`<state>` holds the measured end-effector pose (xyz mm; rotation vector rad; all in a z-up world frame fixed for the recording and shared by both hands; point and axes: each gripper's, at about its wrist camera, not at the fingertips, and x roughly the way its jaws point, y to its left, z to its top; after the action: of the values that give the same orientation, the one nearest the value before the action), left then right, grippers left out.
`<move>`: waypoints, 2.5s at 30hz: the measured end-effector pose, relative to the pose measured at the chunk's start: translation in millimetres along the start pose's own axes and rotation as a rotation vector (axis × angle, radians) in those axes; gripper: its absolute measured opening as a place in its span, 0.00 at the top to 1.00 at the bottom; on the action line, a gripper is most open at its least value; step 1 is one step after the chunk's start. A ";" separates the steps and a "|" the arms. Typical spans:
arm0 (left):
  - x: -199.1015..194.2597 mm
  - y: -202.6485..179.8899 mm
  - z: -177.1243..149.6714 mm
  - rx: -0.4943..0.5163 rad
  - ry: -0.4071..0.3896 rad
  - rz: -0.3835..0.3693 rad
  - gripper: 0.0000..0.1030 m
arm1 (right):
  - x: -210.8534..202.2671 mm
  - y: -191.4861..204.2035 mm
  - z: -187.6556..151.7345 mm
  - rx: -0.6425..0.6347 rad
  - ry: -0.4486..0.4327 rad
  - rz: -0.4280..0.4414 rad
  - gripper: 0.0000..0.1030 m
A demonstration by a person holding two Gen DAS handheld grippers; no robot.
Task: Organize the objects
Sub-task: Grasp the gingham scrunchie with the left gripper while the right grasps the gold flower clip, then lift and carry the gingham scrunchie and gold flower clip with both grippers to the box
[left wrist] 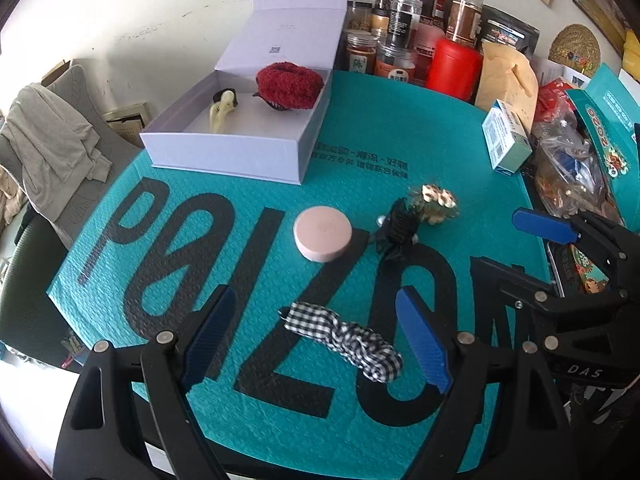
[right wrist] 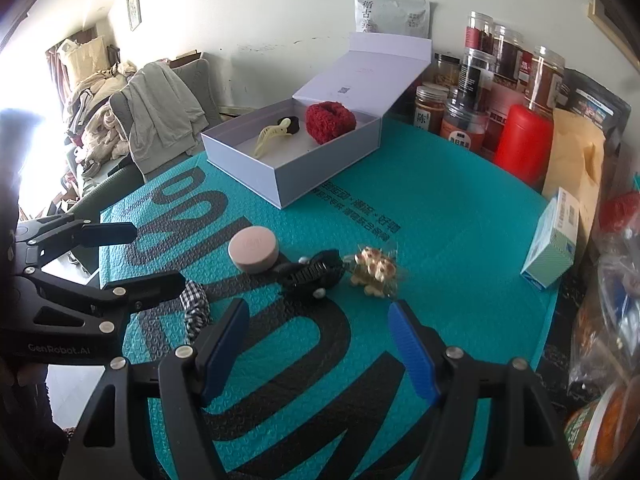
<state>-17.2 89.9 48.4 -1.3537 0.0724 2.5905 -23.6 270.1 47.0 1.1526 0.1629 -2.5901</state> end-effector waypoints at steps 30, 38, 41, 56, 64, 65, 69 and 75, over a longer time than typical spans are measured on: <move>53.1 -9.3 -49.5 0.085 0.036 0.013 0.74 | 31.5 -30.5 -20.5 0.104 0.011 -0.018 0.29; 55.5 15.8 -44.2 0.097 0.025 0.019 0.74 | 49.3 -32.1 -8.2 0.054 -0.005 -0.110 0.30; 58.7 28.5 -40.7 0.062 0.031 0.013 0.74 | 57.4 -34.5 -0.5 0.052 0.001 -0.113 0.30; 74.4 44.6 -20.3 0.013 0.021 0.009 0.74 | 99.9 -40.2 20.5 0.006 0.105 -0.042 0.67; 73.8 35.5 -18.8 0.029 0.011 -0.043 0.74 | 81.9 -45.1 9.6 0.051 0.086 -0.041 0.70; 73.2 34.1 -19.5 0.033 0.011 -0.046 0.74 | 78.0 -45.0 7.2 0.053 0.084 -0.042 0.71; 69.9 27.6 -23.7 0.047 0.016 -0.073 0.74 | 66.5 -41.0 -1.0 0.044 0.085 -0.046 0.71; 60.1 21.4 -33.6 0.070 0.006 -0.127 0.74 | 51.0 -29.0 -18.9 0.030 0.099 -0.032 0.71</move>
<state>-27.9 74.4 -21.2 -1.2984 0.0751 2.4563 -51.8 290.2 -4.0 1.3008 0.1659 -2.5726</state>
